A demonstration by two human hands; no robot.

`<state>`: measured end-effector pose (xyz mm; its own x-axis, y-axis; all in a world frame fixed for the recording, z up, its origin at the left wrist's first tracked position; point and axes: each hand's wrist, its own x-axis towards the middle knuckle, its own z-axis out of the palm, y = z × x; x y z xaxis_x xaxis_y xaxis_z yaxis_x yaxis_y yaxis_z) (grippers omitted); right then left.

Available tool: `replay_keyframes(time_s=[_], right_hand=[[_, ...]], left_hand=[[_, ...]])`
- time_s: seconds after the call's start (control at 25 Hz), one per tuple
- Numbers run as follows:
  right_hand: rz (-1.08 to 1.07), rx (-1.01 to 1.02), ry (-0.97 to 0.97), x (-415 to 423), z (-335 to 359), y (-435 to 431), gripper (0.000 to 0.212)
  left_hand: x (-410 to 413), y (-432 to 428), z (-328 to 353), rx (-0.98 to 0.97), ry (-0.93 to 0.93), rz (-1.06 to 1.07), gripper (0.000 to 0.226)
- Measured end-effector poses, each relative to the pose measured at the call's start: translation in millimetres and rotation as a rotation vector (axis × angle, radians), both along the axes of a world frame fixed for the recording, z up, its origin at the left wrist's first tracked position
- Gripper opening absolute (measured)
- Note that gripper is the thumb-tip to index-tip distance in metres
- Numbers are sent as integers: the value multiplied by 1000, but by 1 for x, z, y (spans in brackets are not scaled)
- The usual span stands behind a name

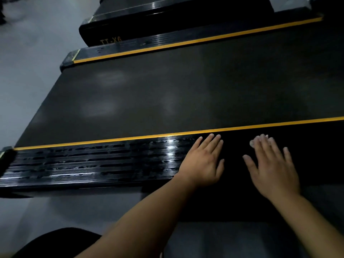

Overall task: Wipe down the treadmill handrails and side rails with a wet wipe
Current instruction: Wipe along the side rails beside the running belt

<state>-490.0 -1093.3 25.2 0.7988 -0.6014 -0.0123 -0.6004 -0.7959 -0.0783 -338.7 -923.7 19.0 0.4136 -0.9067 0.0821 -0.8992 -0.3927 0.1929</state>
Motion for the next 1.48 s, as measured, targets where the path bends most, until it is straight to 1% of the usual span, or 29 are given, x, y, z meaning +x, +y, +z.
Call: replay_keyframes(time_s=[0.04, 0.16, 0.24, 0.28, 0.4, 0.44, 0.52, 0.6, 0.68, 0.72, 0.84, 0.88, 0.92, 0.96, 1.04, 1.08, 1.12, 1.24, 1.32, 1.36, 1.4, 1.48], right_hand=[[3, 16, -13, 3, 1, 6, 90], [166, 8, -51, 19, -5, 48, 85], [199, -5, -51, 17, -8, 49, 82], [170, -10, -52, 11, -7, 39, 83], [-10, -34, -76, -11, -9, 11, 87], [-31, -35, -76, -11, -9, 11, 87], [41, -36, -89, -1, -10, 31, 84], [192, -67, -114, 7, -16, 54, 79], [258, -79, -109, 2, -18, 48, 77], [236, -93, -110, -5, -16, 39, 77], [18, -81, -166, -32, -17, 14, 77], [-27, -71, -190, -32, -18, 18, 78], [-29, -65, -213, -26, -19, 28, 78], [25, -68, -229, -19, -21, 44, 78], [224, -83, -223, -7, -29, 70, 79], [281, -92, -198, -8, -30, 70, 79], [288, -107, -183, -13, -28, 63, 78], [103, -120, -189, -41, -24, 27, 77], [22, -99, -214, -43, -25, 33, 77], [32, -95, -241, -35, -24, 48, 77], [86, -91, -262, -24, -27, 69, 77], [248, -84, -272, -11, -35, 106, 79]], left_hand=[[0, 0, 0, 0, 2, -1, 68], [-1, 1, -1, -13, 10, 2, 69], [0, 1, -1, -17, 7, 3, 68], [-1, 1, 0, -18, 4, 4, 68], [-2, 1, 3, -28, 15, 5, 65], [-2, 1, 3, -30, 21, 5, 65], [-2, 1, 3, -27, 14, 10, 65], [-4, 2, 2, -32, 2, 20, 66], [-5, 3, 2, -62, -4, 40, 65], [-6, 4, 2, -73, -6, 50, 64], [-8, 7, 7, -81, 7, 69, 62], [-7, 7, 7, -78, 13, 72, 62], [-7, 7, 8, -71, 12, 73, 63], [-7, 7, 8, -64, 11, 73, 65], [-6, 6, 7, -65, 31, 69, 67], [-6, 6, 6, -68, 49, 66, 66], [-5, 7, 5, -68, 61, 61, 64], [-1, 18, 4, -48, 59, 66, 61], [3, 30, 5, -29, 49, 116, 61], [5, 36, 7, -18, 45, 146, 62], [8, 43, 8, -4, 39, 169, 63], [15, 57, 11, 26, 13, 191, 65]])
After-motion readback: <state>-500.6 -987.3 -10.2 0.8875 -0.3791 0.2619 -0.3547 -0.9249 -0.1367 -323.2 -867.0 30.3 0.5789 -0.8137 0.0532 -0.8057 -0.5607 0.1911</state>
